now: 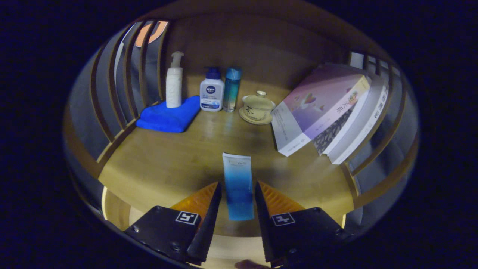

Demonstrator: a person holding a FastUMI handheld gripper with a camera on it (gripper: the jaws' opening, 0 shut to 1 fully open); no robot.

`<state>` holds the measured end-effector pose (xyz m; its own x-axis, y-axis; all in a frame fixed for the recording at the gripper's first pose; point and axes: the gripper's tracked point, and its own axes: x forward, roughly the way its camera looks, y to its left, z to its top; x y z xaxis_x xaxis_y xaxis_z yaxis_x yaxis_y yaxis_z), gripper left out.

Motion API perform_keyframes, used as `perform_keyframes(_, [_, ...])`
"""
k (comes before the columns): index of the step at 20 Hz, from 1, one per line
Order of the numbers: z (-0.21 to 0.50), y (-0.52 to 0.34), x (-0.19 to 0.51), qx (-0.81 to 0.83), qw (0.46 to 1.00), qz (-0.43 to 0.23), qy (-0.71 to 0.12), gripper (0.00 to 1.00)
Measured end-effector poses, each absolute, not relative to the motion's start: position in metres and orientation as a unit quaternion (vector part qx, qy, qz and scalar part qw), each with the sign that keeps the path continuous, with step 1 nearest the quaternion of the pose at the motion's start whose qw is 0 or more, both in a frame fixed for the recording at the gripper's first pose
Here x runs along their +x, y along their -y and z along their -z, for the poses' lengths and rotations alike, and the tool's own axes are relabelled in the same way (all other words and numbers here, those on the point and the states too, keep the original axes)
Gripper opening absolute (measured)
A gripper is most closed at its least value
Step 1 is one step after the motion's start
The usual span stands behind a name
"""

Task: Pull open the drawer, take out the items inside it, and place them on the countertop above the cabinet.

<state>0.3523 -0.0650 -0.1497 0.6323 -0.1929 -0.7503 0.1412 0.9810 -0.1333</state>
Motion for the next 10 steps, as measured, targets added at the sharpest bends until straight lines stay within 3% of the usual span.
perform_keyframes(10, [0.077,0.03,0.248,-0.002,0.931,0.036,-0.363,0.65])
